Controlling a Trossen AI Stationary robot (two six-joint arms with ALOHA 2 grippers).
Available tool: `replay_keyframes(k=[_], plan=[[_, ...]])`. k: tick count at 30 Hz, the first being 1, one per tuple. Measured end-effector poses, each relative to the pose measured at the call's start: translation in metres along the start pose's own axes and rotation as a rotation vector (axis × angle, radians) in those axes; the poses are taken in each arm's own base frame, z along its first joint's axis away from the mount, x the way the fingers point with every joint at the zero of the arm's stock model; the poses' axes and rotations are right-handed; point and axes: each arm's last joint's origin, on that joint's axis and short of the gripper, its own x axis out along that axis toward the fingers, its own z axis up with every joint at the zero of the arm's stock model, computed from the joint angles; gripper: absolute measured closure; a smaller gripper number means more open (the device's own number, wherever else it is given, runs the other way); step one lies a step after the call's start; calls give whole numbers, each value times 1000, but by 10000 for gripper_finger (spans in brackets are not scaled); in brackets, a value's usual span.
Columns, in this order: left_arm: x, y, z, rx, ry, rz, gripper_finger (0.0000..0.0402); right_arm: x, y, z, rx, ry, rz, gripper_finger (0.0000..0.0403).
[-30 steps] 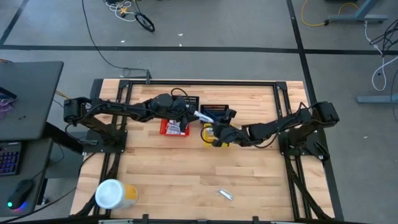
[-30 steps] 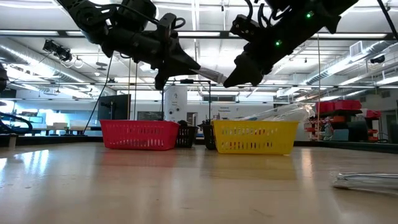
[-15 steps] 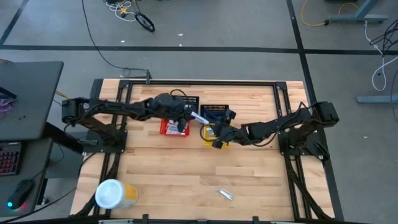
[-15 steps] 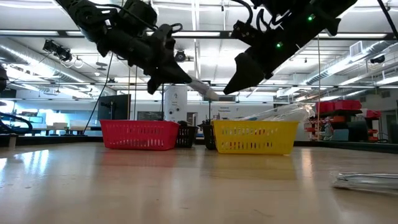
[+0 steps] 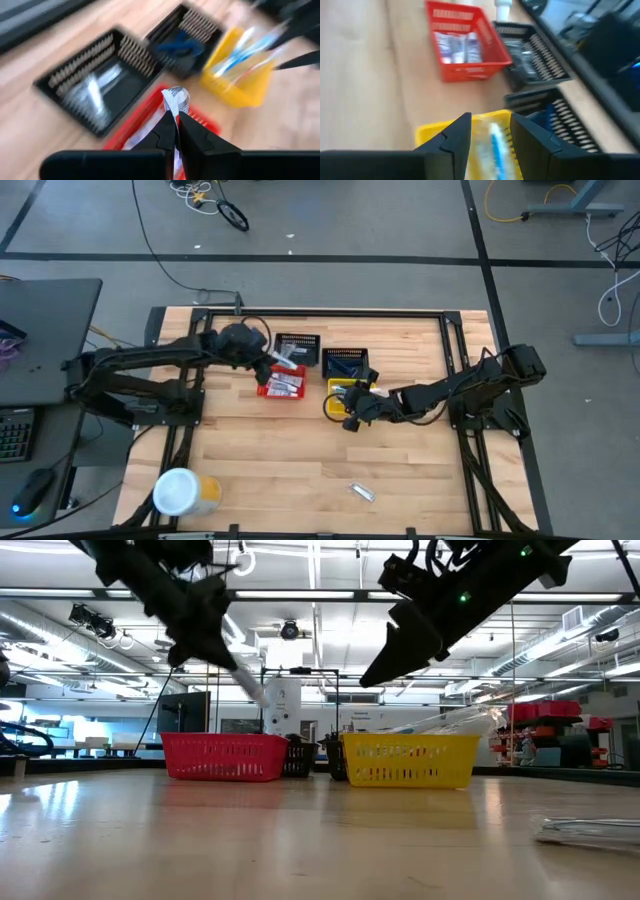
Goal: Pick & Place Travel size toiletries
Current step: Put the white toothpaste into the red bin, then put the silver nail cutter into the left black bin
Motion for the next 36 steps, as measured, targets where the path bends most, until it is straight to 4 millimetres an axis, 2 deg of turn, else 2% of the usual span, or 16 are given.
replay_keyframes(k=[7,11,21,24,28,32,36], plan=[[24,5,-33,-69,81,21,383,-1,6,0,72,30,214,256],[34,7,-35,-88,44,34,377,-2,10,1,110,41,357,255],[34,5,-44,-22,123,39,315,-13,26,2,138,55,594,245],[34,6,-43,-7,105,83,297,-23,39,4,160,45,698,245],[33,8,-42,21,74,145,282,-47,64,4,236,40,790,245],[33,9,-36,46,-10,247,278,-75,87,9,244,100,795,245],[30,4,-17,67,-146,273,279,-95,105,11,261,270,738,245]])
